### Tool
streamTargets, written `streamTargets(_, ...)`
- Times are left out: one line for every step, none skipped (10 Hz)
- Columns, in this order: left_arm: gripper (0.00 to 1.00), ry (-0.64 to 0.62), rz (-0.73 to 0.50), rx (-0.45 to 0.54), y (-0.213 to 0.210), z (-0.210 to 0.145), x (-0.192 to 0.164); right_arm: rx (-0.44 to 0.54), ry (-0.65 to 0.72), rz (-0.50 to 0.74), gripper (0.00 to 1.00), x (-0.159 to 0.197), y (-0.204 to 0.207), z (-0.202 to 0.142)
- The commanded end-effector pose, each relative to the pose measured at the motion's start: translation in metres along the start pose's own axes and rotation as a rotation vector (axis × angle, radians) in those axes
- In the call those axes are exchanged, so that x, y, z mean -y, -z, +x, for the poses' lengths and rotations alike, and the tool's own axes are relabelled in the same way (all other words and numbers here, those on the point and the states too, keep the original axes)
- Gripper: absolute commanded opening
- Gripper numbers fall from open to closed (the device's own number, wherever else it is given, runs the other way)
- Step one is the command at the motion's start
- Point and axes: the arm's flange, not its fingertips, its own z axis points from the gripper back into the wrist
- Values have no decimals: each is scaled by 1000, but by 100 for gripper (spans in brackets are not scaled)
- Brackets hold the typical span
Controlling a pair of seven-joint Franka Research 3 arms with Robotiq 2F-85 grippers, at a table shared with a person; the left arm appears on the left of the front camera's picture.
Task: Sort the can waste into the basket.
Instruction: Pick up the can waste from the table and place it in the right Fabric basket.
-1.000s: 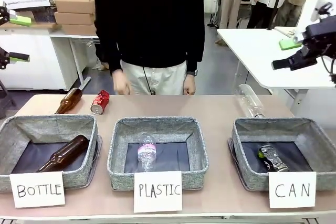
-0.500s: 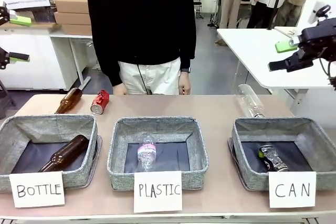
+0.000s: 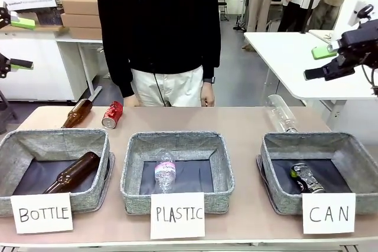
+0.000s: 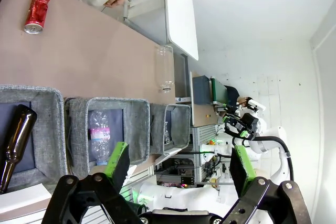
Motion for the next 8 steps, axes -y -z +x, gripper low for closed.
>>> streamTargets(100,19,-21,4,3,1,-1,-14,20,4,100,-3,-3,4)
streamTargets(100,19,-21,4,3,1,-1,-14,20,4,100,-3,-3,4)
streamTargets(100,19,-21,4,3,1,-1,-14,20,4,100,-3,-3,4)
streamTargets(100,19,-21,4,3,1,-1,-14,20,4,100,-3,-3,4)
streamTargets(100,0,0,0,0,0,0,-14,20,4,100,-3,-3,4)
streamTargets(100,265,333,59,-1,0,23,-14,20,4,100,-3,-3,4)
streamTargets(100,389,698,-119,16,24,28,-14,20,4,100,-3,-3,4)
streamTargets(100,398,1111,-127,45,57,21,-14,20,4,100,-3,-3,4)
